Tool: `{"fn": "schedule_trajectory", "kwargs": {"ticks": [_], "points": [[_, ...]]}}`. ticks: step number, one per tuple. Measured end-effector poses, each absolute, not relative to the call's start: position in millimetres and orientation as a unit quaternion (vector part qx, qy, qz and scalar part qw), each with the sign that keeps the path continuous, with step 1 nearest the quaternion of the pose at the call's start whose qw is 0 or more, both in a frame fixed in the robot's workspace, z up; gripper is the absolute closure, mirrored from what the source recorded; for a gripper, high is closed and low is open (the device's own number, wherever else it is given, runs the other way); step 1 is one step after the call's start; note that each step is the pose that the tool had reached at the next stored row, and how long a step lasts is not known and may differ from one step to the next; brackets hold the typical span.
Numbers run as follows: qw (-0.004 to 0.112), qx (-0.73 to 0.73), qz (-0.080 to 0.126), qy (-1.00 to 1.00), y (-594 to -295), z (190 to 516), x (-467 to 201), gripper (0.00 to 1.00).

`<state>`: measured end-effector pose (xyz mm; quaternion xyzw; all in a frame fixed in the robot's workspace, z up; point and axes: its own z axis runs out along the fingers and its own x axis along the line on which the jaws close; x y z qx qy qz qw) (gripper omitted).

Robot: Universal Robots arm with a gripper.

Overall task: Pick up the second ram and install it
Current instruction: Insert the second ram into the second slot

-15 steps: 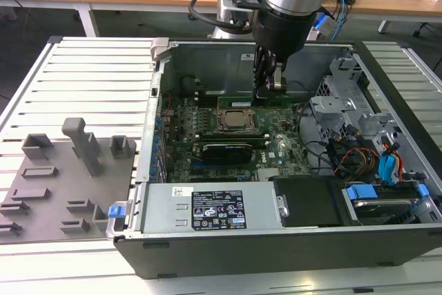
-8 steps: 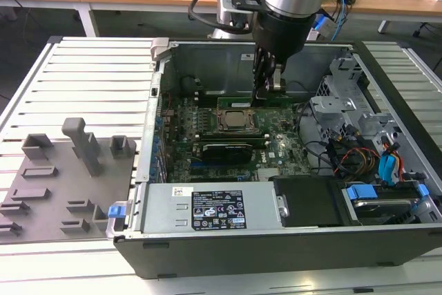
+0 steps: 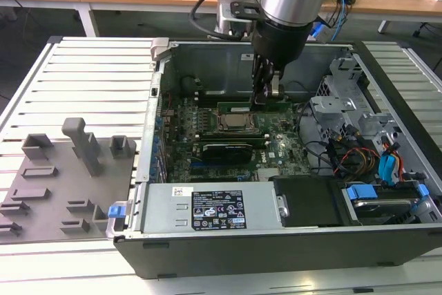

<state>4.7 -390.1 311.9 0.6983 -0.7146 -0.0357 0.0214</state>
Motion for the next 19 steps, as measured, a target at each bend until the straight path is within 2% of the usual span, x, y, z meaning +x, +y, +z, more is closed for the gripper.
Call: {"fn": "schedule_trajectory", "kwargs": {"ticks": [5,8,19], "points": [[0.021,0.698,-0.036,-0.715,-390,306,5,0.86],[0.021,0.698,-0.036,-0.715,-390,289,5,0.86],[0.005,0.699,-0.050,-0.714,-389,281,-11,0.86]]}}
